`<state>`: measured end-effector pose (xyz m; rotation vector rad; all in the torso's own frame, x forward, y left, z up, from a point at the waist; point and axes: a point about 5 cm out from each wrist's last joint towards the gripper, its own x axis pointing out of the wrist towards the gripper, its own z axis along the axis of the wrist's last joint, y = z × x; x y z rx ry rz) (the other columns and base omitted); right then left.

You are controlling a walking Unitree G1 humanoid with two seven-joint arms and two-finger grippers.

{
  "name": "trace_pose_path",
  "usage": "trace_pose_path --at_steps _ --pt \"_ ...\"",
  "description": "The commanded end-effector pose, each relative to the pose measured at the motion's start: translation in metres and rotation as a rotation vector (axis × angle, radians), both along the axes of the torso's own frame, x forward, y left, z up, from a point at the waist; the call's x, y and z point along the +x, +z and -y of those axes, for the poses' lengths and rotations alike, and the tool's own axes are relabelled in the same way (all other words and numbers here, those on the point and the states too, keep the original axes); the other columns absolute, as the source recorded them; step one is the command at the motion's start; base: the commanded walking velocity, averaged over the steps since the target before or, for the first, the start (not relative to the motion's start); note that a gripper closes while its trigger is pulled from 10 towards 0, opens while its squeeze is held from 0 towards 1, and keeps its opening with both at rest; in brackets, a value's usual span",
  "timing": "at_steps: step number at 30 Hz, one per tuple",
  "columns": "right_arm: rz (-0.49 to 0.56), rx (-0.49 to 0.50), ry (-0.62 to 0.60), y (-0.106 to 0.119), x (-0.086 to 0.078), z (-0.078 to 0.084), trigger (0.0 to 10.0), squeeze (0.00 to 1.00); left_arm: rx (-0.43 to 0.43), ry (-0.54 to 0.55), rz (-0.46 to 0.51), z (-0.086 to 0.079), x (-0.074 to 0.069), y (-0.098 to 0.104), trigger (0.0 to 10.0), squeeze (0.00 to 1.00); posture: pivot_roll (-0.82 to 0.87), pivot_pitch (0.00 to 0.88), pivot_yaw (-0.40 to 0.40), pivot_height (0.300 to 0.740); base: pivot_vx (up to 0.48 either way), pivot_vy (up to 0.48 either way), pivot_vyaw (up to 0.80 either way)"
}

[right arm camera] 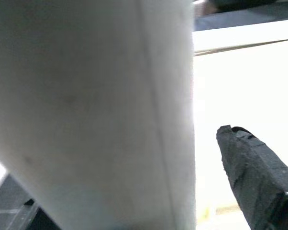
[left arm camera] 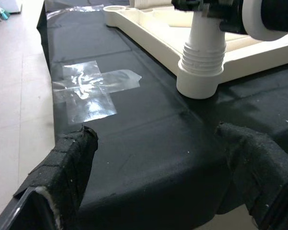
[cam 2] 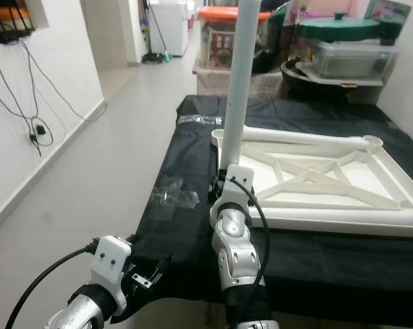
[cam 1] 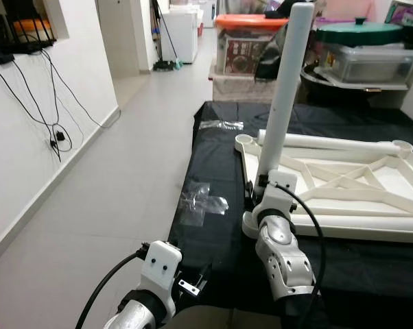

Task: Building children table

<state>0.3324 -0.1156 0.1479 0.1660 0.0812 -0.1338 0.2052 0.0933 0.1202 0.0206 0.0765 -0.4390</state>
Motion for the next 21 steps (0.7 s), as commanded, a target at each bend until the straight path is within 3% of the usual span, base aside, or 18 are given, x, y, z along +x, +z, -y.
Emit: trace_pose_path --at_steps 1,5,8,11,13,16,18,20,21 --pt "0.029 0.001 0.048 0.004 0.004 0.0 10.0 0.0 0.009 -0.003 -0.008 0.0 0.001 -0.004 10.0 0.0 0.16 0.0 -0.013 0.74 0.0 0.0 0.0" --pt "0.113 0.042 0.231 0.016 0.01 0.005 10.0 0.0 0.009 -0.002 -0.007 0.0 0.003 -0.004 10.0 0.0 0.15 0.0 -0.017 0.74 0.0 0.0 0.0" --pt "0.207 -0.028 0.452 0.033 0.019 0.013 10.0 0.0 0.003 -0.009 0.006 0.001 0.003 -0.002 10.0 0.0 0.15 0.0 -0.019 0.74 0.0 0.0 0.0" --pt "0.219 -0.031 0.49 0.036 0.021 0.015 10.0 0.0 0.0 -0.013 0.014 0.002 0.004 -0.001 10.0 0.0 0.15 0.0 -0.018 0.74 0.0 0.0 0.0" --pt "0.234 -0.043 0.607 0.046 0.031 0.016 10.0 0.0 0.009 -0.039 0.086 0.007 0.003 0.01 10.0 0.0 0.16 0.0 -0.02 0.74 0.0 0.0 0.0" --pt "0.238 -0.051 0.645 0.05 0.035 0.017 10.0 0.0 0.01 -0.053 0.104 0.01 0.002 0.013 10.0 0.0 0.16 0.0 -0.02 0.74 0.0 0.0 0.0" --pt "0.214 -0.051 0.805 0.052 0.04 0.01 10.0 0.0 0.03 -0.072 0.105 0.014 0.0 0.011 10.0 0.0 0.16 0.0 -0.029 0.74 0.0 0.0 0.0" --pt "0.214 -0.051 0.805 0.052 0.04 0.01 10.0 0.0 0.03 -0.072 0.105 0.014 0.0 0.011 10.0 0.0 0.16 0.0 -0.029 0.74 0.0 0.0 0.0" --pt "0.189 -0.061 0.88 0.051 0.041 0.007 10.0 0.0 0.029 -0.065 0.101 0.013 0.001 0.01 10.0 0.0 0.17 0.0 -0.029 0.74 0.0 0.0 0.0"
